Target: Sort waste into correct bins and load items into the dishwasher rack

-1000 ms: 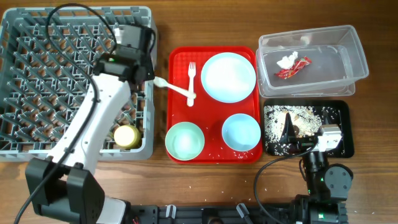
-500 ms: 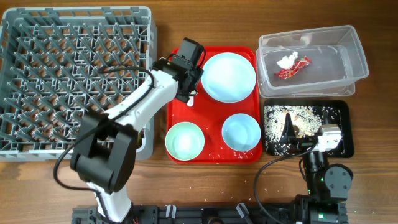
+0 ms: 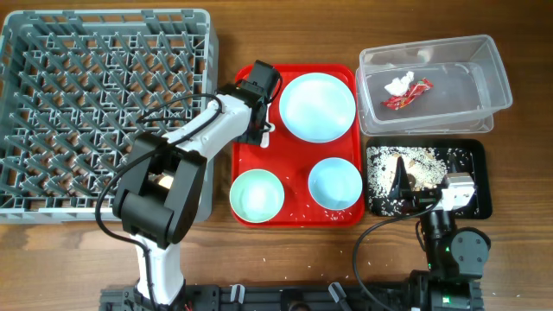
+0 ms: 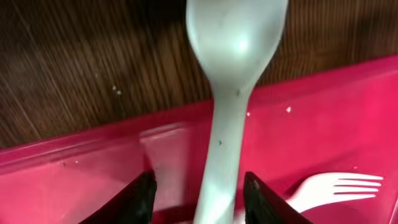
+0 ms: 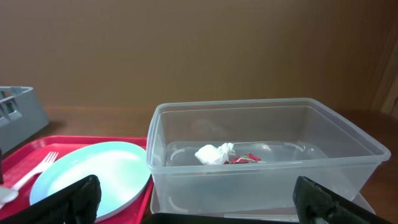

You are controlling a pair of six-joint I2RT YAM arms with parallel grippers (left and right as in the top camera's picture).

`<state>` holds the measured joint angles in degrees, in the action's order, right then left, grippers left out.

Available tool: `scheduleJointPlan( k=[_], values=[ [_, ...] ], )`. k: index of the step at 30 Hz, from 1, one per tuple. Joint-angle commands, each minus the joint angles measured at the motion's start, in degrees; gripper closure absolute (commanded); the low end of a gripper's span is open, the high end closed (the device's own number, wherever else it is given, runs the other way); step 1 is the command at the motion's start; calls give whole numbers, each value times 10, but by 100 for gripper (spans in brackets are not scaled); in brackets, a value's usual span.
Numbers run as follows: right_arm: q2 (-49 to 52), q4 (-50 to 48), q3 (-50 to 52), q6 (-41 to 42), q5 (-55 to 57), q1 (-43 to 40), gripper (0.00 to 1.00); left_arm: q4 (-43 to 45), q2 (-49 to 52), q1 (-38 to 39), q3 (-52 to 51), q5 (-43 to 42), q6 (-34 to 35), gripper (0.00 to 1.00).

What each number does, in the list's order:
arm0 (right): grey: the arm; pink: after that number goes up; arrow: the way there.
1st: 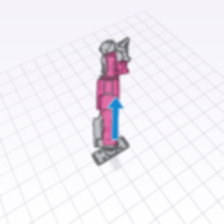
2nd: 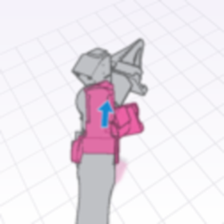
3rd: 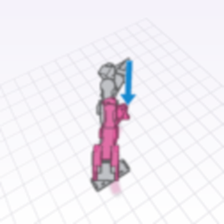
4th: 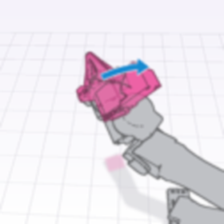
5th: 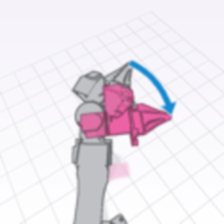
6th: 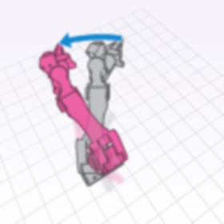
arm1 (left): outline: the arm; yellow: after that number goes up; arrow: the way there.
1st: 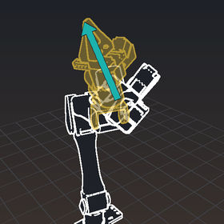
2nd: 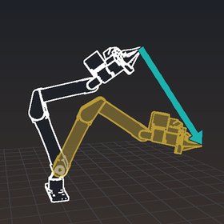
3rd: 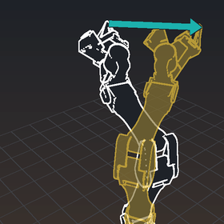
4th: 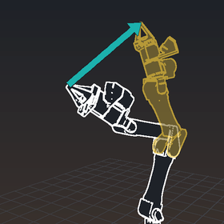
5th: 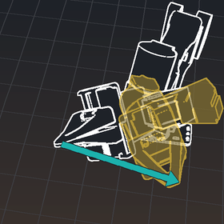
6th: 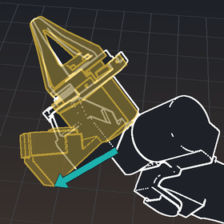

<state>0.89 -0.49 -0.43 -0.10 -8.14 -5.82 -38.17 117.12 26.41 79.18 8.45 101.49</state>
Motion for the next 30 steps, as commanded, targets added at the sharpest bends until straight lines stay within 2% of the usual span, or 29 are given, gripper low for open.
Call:
scheduleJointPlan(
  k=[1,2,4,8,10,13,14,19,22,25,30],
  values=[
    [-3,-3,1,2,-9,-1,0,-17,15,-22,-5,25,10,54],
    [-3,-3,1,2,-9,-1,0,-18,18,-24,-5,23,10,54],
    [-3,-3,1,2,-9,-1,0,-21,24,-24,-5,5,10,60],
    [-3,-3,1,2,-9,-1,0,-19,25,-24,-5,-30,6,80],
    [-3,-3,1,2,-9,-1,0,-19,25,-24,-5,-33,-18,90],
    [-3,-3,1,2,-9,-1,0,-19,24,-22,-5,-68,-28,94],
    [-3,-3,1,2,-9,-1,0,-11,23,-22,-5,-86,-49,96],
    [-3,-3,1,2,-9,-1,0,3,8,-21,-3,-143,-155,96],
    [-3,-3,1,2,-9,-1,0,3,-2,-13,5,-182,-278,96],
    [-3,-3,1,2,-9,-1,0,-10,-26,4,12,-221,-461,96],
    [-3,-3,1,2,-9,-1,0,-99,-160,-27,12,-206,-726,96]
  ],
)
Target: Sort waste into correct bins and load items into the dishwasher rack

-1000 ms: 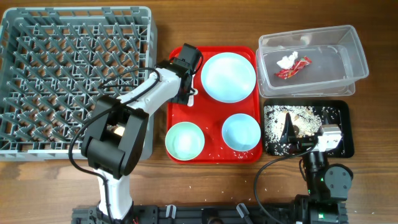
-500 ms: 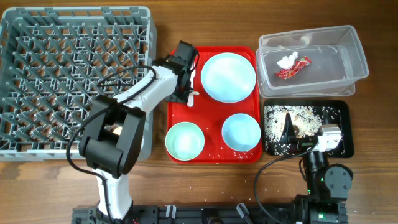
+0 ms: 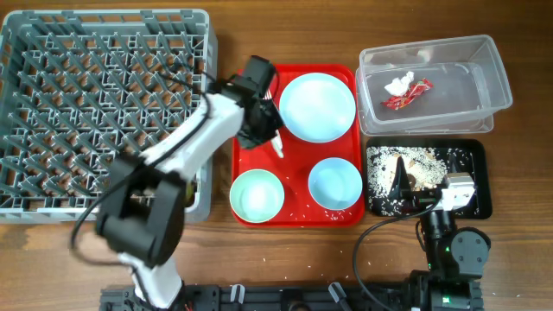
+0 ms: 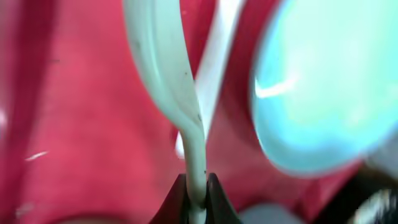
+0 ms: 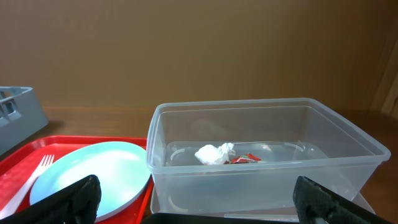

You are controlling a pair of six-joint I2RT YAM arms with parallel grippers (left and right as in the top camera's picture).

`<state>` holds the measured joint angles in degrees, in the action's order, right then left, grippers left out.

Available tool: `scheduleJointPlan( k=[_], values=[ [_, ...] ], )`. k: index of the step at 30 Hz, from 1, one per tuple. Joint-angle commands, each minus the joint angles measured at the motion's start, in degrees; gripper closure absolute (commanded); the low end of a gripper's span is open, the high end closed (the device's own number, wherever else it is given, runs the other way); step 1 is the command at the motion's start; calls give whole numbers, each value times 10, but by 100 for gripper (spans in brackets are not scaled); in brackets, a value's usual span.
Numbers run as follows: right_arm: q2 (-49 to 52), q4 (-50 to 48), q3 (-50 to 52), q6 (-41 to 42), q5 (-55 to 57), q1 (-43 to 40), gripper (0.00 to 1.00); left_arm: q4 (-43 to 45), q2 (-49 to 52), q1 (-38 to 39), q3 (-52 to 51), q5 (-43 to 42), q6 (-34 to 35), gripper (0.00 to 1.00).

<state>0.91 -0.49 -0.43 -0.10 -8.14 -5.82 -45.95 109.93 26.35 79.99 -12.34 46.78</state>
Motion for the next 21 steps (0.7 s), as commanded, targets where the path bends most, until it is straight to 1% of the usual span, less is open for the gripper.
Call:
scheduleJointPlan(
  k=[1,2,3,4,6,7,9,10,12,13,14,15,16,17,19,20,21],
  values=[
    [-4,-3,1,2,-9,-1,0,-33,-118,-39,4,5,-242,96],
    [-4,-3,1,2,-9,-1,0,-57,-154,-57,4,43,-314,96],
    [-4,-3,1,2,-9,-1,0,-69,-171,-66,4,72,-350,96],
    [-4,-3,1,2,-9,-1,0,-94,-198,-85,4,156,-412,96],
    [-4,-3,1,2,-9,-1,0,-100,-208,-113,4,238,-485,96],
    [-4,-3,1,2,-9,-1,0,-98,-201,-130,3,239,-522,96],
    [-4,-3,1,2,-9,-1,0,-100,-182,-151,1,246,-558,96],
    [-4,-3,1,2,-9,-1,0,-98,-170,-162,-2,262,-558,96],
    [-4,-3,1,2,-9,-1,0,-96,-144,-181,-2,262,-553,96],
    [-4,-3,1,2,-9,-1,0,-96,-135,-185,-2,252,-536,94],
    [-4,-3,1,2,-9,-1,0,-96,-133,-186,-2,236,-520,90],
    [-4,-3,1,2,-9,-1,0,-96,-133,-185,-2,201,-507,78],
    [-4,-3,1,2,-9,-1,0,-97,-133,-184,-2,173,-499,71],
    [-4,-3,1,2,-9,-1,0,-101,-133,-184,-2,148,-489,67],
    [-4,-3,1,2,-9,-1,0,-103,-135,-184,-1,102,-489,70],
    [-4,-3,1,2,-9,-1,0,-103,-137,-184,-1,90,-488,69],
    [-4,-3,1,2,-9,-1,0,-103,-137,-184,-1,84,-464,57]
  ],
)
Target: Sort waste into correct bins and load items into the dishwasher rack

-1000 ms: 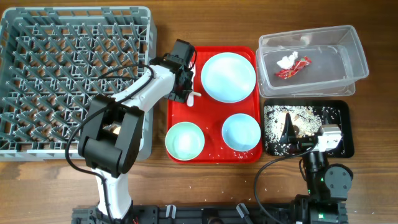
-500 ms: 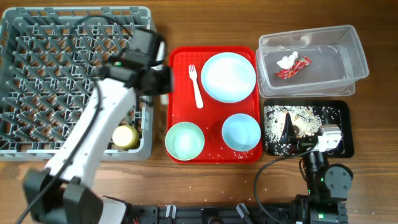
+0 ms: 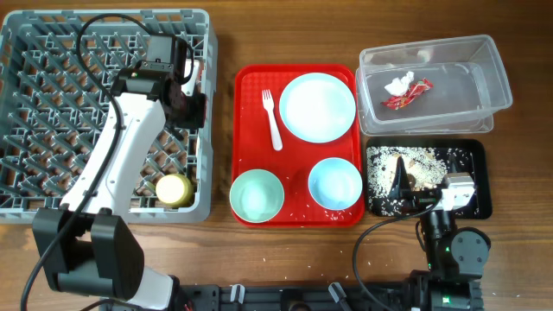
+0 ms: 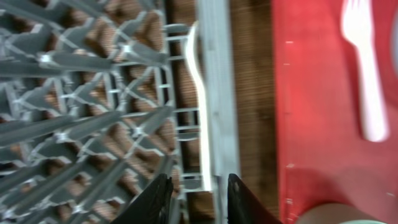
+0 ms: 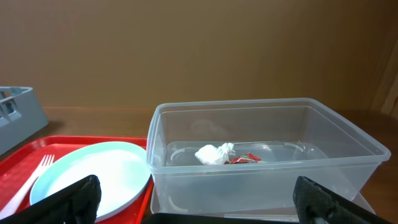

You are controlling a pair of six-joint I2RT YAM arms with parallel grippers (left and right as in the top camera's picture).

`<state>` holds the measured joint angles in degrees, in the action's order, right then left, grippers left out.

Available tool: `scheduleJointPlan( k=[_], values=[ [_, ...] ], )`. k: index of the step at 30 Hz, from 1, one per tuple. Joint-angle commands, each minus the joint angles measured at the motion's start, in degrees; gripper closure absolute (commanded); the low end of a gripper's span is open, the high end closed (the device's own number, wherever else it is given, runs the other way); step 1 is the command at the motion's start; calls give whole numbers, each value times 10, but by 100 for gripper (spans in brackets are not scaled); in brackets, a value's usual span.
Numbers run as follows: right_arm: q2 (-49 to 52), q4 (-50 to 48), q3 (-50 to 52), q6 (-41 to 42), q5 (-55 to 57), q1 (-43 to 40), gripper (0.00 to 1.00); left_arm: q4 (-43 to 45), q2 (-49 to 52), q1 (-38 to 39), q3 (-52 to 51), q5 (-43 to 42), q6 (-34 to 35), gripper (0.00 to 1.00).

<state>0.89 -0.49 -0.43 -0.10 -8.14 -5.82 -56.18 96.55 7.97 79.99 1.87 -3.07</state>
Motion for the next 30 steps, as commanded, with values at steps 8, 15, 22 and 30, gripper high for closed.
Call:
scheduleJointPlan(
  k=[8,15,22,30],
  values=[
    [-3,-3,1,2,-9,-1,0,133,29,137,-2,-100,246,45],
    [-3,-3,1,2,-9,-1,0,197,208,207,-2,10,492,48],
    [-3,-3,1,2,-9,-1,0,254,258,205,-2,19,498,61],
    [-3,-3,1,2,-9,-1,0,151,193,156,22,38,388,94]
  ],
)
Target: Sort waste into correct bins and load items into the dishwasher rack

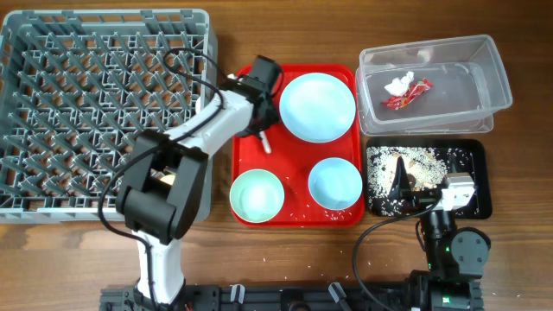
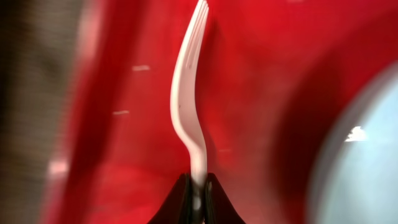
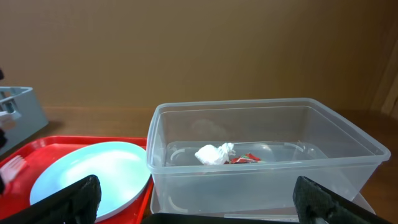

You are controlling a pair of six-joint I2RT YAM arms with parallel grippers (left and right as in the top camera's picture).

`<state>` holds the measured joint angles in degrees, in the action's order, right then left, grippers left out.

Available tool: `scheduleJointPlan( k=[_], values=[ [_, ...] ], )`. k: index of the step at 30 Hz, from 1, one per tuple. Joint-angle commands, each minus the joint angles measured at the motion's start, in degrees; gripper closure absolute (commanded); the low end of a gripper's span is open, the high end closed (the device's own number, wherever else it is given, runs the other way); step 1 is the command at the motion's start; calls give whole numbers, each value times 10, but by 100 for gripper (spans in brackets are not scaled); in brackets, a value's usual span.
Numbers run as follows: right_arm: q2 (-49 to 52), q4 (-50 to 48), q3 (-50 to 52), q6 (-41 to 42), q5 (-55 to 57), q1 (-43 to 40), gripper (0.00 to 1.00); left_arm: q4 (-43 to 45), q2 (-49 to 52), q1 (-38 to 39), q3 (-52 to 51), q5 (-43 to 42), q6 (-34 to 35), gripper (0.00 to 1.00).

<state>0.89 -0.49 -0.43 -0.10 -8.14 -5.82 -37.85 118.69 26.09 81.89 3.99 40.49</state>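
Note:
My left gripper (image 2: 197, 186) is shut on the handle of a white plastic fork (image 2: 186, 106), tines pointing away, over the red tray (image 2: 124, 155). The view is blurred, and I cannot tell whether the fork touches the tray. Overhead, the left gripper (image 1: 259, 130) is over the tray's upper left, with the fork's (image 1: 264, 145) end showing below it. The grey dishwasher rack (image 1: 26, 17) fills the left. My right gripper (image 3: 199, 208) rests open, holding nothing, by the black tray (image 1: 471, 160) of rice.
On the red tray (image 1: 298, 155) sit a pale blue plate (image 1: 317, 105), a green bowl (image 1: 257, 195) and a blue bowl (image 1: 335, 183). The clear bin (image 1: 484, 52) at the back right holds a white wad and a red wrapper (image 1: 404, 91). Rice grains dot the table.
My left gripper was open at the rack's right edge with the spoon lying there. Now it is back over the red tray, shut on the fork's handle. The right arm has not moved.
First my left gripper stood open around a white spoon on the red tray. Then it was shut on the spoon near the plate. Then it was open at the rack with the spoon left there. Now it holds the fork on the tray.

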Motion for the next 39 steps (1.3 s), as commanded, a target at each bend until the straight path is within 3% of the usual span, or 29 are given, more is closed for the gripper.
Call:
scheduleJointPlan(
  k=[1,7,9,13,17,19,22,25,27,28,30,31,34,37,39],
  values=[
    [-3,-3,1,2,-9,-1,0,-48,-50,-32,11,17,-59,94],
    [-3,-3,1,2,-9,-1,0,-113,-203,-43,30,17,-158,96],
    [-3,-3,1,2,-9,-1,0,-148,-244,-48,30,23,-232,96],
    [-3,-3,1,2,-9,-1,0,-223,-259,-92,23,203,-337,96],
    [-3,-3,1,2,-9,-1,0,-191,-240,-155,-10,158,-343,96],
    [-3,-3,1,2,-9,-1,0,-189,-231,-168,-10,92,-343,89],
    [-3,-3,1,2,-9,-1,0,-189,-247,-163,-10,75,-343,59],
    [-3,-3,1,2,-9,-1,0,-203,-289,-162,-10,61,-342,44],
    [-3,-3,1,2,-9,-1,0,-207,-317,-162,-10,15,-340,40],
    [-3,-3,1,2,-9,-1,0,-215,-337,-162,-10,-34,-338,32],
    [-3,-3,1,2,-9,-1,0,-248,-387,-160,-10,-179,-336,43],
    [-3,-3,1,2,-9,-1,0,-264,-399,-151,-10,-209,-331,47],
    [-3,-3,1,2,-9,-1,0,-330,-410,-42,-33,-139,-216,48],
    [-3,-3,1,2,-9,-1,0,-248,-400,92,-130,-112,-108,49],
    [-3,-3,1,2,-9,-1,0,-206,-385,157,-183,-40,-27,55]
  ],
)
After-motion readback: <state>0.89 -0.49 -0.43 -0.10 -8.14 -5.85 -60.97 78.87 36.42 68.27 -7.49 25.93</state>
